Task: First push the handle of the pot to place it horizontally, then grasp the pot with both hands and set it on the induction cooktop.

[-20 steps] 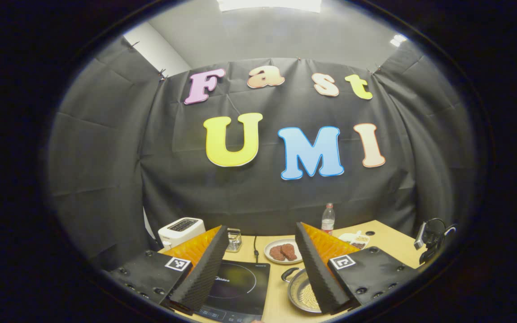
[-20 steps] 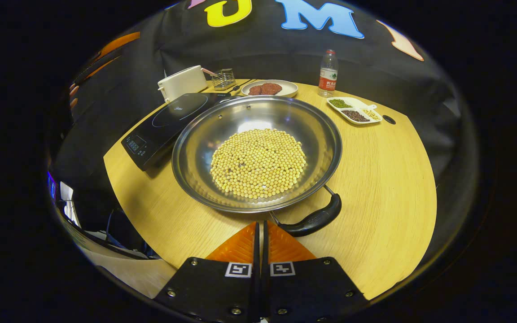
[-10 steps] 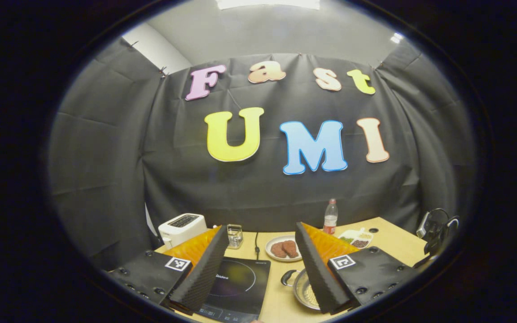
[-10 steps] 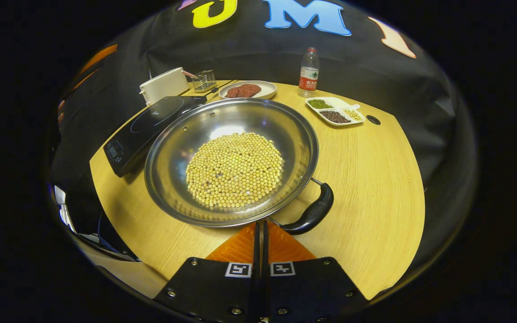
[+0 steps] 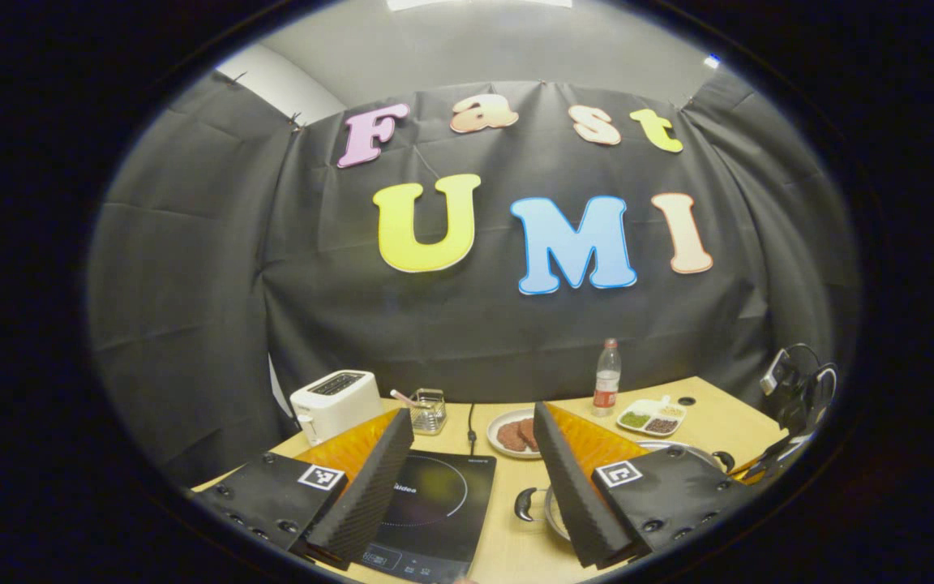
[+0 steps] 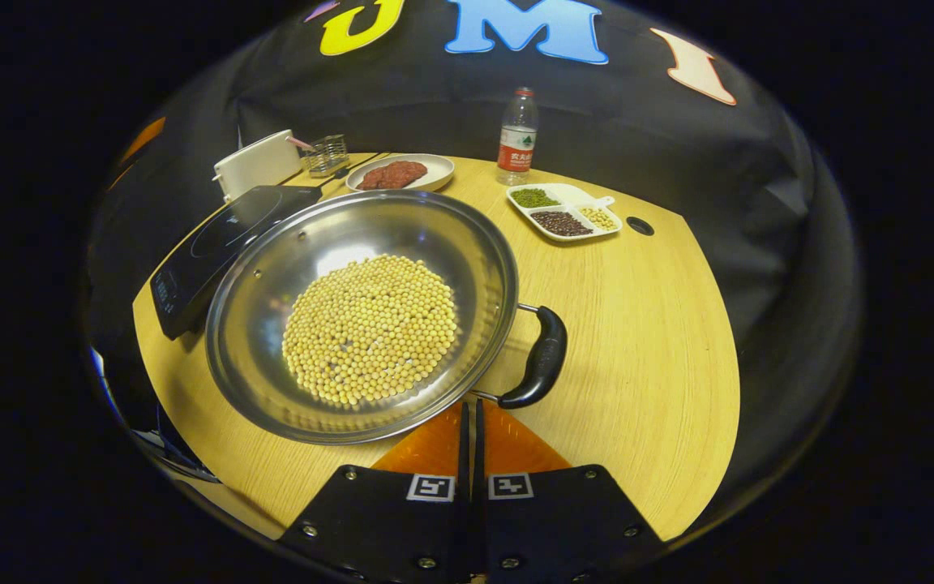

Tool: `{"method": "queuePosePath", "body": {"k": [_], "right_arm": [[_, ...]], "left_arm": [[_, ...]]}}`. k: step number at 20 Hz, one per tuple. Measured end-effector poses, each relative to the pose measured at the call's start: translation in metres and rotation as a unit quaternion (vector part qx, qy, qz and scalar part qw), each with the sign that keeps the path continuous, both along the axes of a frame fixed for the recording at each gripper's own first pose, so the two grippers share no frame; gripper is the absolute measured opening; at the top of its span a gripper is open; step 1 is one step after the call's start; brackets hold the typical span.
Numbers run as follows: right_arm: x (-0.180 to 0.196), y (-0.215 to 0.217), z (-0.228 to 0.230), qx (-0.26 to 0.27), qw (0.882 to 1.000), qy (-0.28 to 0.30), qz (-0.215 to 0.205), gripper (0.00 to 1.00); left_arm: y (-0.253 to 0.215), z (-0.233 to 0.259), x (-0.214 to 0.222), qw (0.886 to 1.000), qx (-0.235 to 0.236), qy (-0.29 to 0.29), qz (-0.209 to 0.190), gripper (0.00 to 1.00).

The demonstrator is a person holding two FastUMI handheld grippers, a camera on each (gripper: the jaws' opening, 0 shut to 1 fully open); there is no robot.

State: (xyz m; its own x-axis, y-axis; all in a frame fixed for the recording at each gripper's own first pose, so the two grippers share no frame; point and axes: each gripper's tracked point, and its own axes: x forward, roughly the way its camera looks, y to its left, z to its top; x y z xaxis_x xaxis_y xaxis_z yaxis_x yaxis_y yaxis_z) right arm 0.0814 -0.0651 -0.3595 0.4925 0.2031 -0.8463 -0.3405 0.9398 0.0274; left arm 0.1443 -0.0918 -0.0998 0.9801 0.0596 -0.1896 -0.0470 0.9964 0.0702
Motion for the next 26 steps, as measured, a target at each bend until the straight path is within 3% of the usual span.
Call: {"method": "queuePosePath", "body": {"k": [3, 4, 8, 9, 12, 13, 16, 19, 25, 26], "right_arm": [[0.009, -0.014, 0.003, -0.009, 0.999, -0.017, -0.034, 0.01], [0.009, -0.018, 0.007, -0.004, 0.999, -0.021, -0.044, 0.01], [0.025, -0.028, 0.043, 0.041, 0.991, -0.076, -0.104, 0.04], [0.027, -0.029, 0.051, 0.051, 0.988, -0.092, -0.115, 0.18], [0.041, -0.03, 0.074, 0.056, 0.979, -0.145, -0.129, 0.87], [0.044, -0.03, 0.081, 0.055, 0.978, -0.155, -0.131, 1.0], [0.046, -0.02, 0.079, 0.059, 0.978, -0.152, -0.131, 1.0], [0.05, -0.013, 0.074, 0.06, 0.978, -0.144, -0.135, 1.0], [0.056, -0.006, 0.057, 0.056, 0.982, -0.126, -0.128, 1.0], [0.057, -0.006, 0.053, 0.053, 0.983, -0.122, -0.127, 1.0]], "left_arm": [[-0.003, -0.016, 0.002, 1.0, 0.002, 0.015, -0.005, 0.99], [-0.005, -0.02, 0.003, 1.0, 0.003, 0.019, -0.009, 0.94], [-0.013, -0.039, 0.007, 0.999, 0.008, 0.033, -0.029, 0.97], [-0.016, -0.044, 0.008, 0.999, 0.007, 0.038, -0.035, 1.0], [-0.022, -0.062, 0.014, 0.997, -0.005, 0.055, -0.055, 1.0], [-0.026, -0.068, 0.017, 0.996, -0.013, 0.063, -0.063, 1.0], [-0.028, -0.09, 0.024, 0.993, -0.026, 0.089, -0.075, 0.94], [-0.034, -0.111, 0.033, 0.989, -0.032, 0.115, -0.089, 1.0], [-0.048, -0.161, 0.046, 0.977, -0.054, 0.175, -0.108, 1.0], [-0.05, -0.169, 0.048, 0.975, -0.057, 0.184, -0.109, 0.95]]}}
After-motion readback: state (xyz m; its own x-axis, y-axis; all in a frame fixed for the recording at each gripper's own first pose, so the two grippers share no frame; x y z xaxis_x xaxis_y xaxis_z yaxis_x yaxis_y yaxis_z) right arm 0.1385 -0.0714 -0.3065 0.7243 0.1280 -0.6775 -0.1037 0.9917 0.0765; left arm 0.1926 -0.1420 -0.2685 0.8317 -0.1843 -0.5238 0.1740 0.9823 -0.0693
